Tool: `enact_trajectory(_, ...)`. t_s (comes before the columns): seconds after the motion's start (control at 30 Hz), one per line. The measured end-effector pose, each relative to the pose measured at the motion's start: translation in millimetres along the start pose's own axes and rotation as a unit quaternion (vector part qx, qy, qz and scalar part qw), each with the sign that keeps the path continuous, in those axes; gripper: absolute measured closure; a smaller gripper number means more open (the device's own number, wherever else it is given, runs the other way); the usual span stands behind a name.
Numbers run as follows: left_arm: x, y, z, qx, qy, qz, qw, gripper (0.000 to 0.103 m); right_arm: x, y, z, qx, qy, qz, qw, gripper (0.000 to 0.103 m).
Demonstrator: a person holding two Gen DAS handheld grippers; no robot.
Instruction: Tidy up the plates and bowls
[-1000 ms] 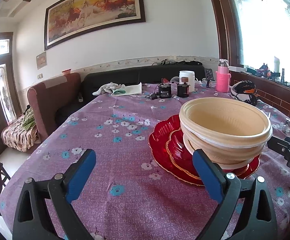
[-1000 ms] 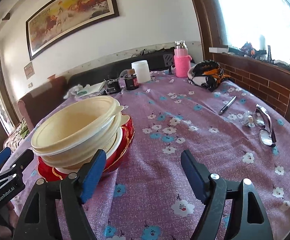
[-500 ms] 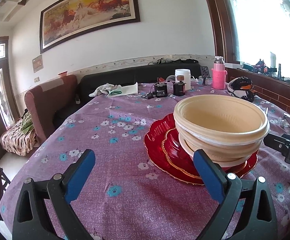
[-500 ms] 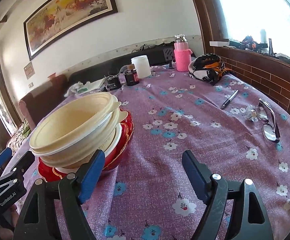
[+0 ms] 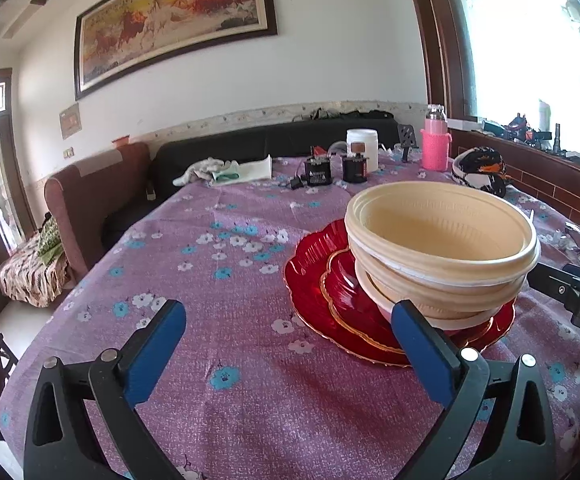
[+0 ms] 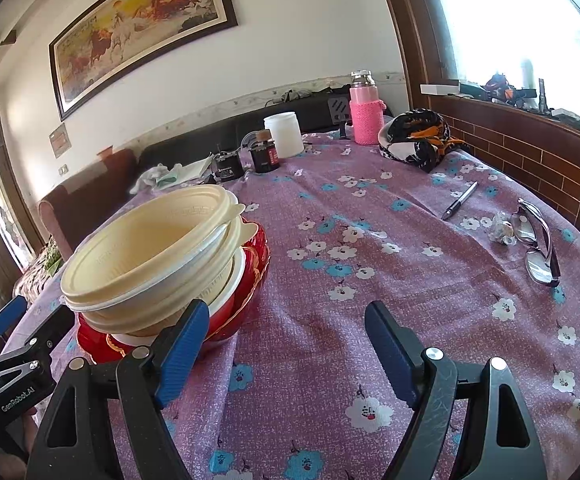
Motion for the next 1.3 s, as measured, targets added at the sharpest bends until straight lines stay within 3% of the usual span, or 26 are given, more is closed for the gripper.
enact_trajectory(0.3,-5.6,9.4,-7.1,-0.013,0.027,0.024,0.9993,0.0,-0.8,0.7,0.4,0.004,0.0,0.002,1.0,0.019)
enact_trajectory(0.57,-15.3,6.9,-13.1,-0.02,0.065,0.015,0.9976,0.0,-2.0,1.5,1.4,0.007,0.0,0.002,1.0,0.019)
enact_trajectory(0.9,-12.8,12.1,6.1,0.01,0.028,0.005,0.9995,0.0,-3.2,2.6,0.0,0.007,0.005,0.002,1.0,0.019)
enact_trajectory(1.3,-15.7,22.9,1.2,0.04,0.047,0.01,0.998,0.0,-2.1,2.0,-2.1,0.005,0.007,0.002,1.0,0.019)
Point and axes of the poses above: each gripper's, at about its wrist camera, not at the fingertips, and z roughly against the way its jaws point, y to its left, x to its top, the point moved 7 cm from there along -z, roughly the way its jaws point, and after that the axes turned 11 degrees about -z, right-handed, at the moved point
